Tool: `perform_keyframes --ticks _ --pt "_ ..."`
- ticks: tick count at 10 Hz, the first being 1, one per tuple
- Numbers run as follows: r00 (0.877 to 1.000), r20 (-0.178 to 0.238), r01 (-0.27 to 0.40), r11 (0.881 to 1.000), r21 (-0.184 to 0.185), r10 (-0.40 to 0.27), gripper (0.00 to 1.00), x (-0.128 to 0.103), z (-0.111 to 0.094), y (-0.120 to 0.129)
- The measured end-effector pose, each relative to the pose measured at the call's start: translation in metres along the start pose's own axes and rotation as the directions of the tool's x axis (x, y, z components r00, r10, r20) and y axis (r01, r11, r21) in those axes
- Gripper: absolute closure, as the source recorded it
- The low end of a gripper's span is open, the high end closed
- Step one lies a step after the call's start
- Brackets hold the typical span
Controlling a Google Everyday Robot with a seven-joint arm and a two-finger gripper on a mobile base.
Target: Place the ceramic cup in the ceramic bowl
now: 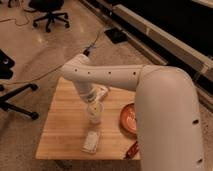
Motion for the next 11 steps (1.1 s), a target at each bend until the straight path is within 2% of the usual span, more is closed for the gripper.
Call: perform_keyframes --ticks 1,2,4,8,11 --pt "1.0 0.004 0.001 1.0 0.002 -0.001 0.27 0.0 0.001 0.001" --pt "1.0 0.024 -0.002 1.0 0.009 0.001 0.21 0.004 0.005 0.004" --pt "0.998 0.054 -0.01 1.0 0.022 0.009 0.2 0.014 0.016 0.012" --pt "0.995 0.096 -0.012 0.999 0.047 0.008 0.2 0.017 0.031 0.018" --pt "0.991 0.137 -0.002 0.998 0.059 -0.006 0.2 0.019 0.051 0.021"
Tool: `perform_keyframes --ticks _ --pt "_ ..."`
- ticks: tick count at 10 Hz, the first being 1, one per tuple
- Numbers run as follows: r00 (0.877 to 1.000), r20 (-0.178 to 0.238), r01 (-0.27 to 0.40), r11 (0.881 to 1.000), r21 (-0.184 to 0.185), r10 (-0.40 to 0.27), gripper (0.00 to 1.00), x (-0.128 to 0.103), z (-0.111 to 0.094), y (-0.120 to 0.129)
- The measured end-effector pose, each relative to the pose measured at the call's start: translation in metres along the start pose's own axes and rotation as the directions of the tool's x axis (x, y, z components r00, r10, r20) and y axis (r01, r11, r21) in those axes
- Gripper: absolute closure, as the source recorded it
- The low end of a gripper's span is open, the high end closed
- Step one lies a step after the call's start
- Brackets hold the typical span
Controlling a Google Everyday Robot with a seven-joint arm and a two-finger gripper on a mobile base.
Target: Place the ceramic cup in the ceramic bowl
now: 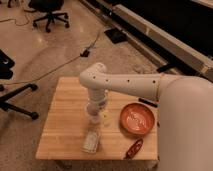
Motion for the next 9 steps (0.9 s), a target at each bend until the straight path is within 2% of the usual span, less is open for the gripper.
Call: perform_keyframes --ticks 4,5,8,9 --pt "0.999 0.042 0.024 0.999 0.044 -0.026 0.22 -0.004 0.025 0.003" --pt "0.999 0.037 0.024 0.999 0.042 -0.026 0.28 -0.004 0.025 0.001" --pt "0.999 0.037 0.02 0.999 0.038 -0.021 0.6 -0.003 0.022 0.002" --pt "0.999 0.039 0.02 0.999 0.04 -0.022 0.66 -0.004 0.022 0.001"
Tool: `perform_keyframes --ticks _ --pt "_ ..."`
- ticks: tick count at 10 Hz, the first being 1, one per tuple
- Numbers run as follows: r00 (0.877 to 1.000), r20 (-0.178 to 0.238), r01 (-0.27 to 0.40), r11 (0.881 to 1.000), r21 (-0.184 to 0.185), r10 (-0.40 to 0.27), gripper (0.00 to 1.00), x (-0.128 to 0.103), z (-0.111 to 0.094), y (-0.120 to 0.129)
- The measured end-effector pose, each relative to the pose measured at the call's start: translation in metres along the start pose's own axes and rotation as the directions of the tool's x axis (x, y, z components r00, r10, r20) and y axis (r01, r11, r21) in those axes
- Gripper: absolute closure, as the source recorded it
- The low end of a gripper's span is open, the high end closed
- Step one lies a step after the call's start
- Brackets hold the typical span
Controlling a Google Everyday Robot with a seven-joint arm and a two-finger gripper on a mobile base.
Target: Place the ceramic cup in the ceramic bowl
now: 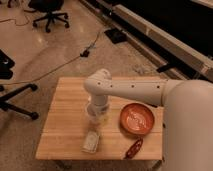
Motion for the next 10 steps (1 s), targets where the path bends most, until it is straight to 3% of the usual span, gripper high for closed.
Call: perform_keyframes --ticks 4,5,7,9,10 --pt "1.0 0.008 -0.001 1.0 0.008 0.001 0.71 0.001 -0.007 0.0" --pt "1.0 0.012 -0.007 1.0 0.017 0.006 0.76 0.004 -0.011 0.003" --pt "0.999 0.024 -0.025 0.999 0.043 0.024 0.96 0.021 -0.039 0.015" --pt "0.999 0.029 -0.034 0.998 0.053 0.033 0.99 0.033 -0.053 0.026" --pt "0.994 0.059 -0.097 0.992 0.085 0.092 0.99 0.089 -0.062 0.041"
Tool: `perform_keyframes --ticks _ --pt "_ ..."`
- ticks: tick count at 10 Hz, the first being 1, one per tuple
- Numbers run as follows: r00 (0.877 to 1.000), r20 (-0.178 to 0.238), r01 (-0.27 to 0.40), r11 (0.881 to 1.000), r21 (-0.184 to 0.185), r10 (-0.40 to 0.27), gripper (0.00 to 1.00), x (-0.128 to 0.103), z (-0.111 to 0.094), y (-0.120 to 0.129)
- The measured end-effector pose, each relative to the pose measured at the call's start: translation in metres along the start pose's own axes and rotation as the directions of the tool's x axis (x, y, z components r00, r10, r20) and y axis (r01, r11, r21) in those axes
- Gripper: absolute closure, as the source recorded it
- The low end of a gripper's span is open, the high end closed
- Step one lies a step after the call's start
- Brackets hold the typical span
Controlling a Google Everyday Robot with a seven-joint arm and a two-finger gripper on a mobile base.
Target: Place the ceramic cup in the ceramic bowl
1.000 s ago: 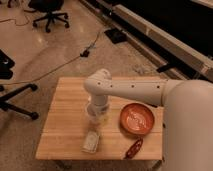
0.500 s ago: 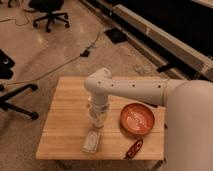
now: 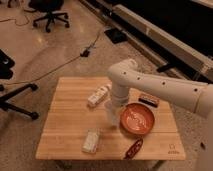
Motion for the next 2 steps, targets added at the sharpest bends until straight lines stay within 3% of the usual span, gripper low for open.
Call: perform_keyframes --ticks 2 --pt "1.0 0.009 -0.016 1.0 0.013 0.016 0.99 0.0085 -0.0039 -0.0038"
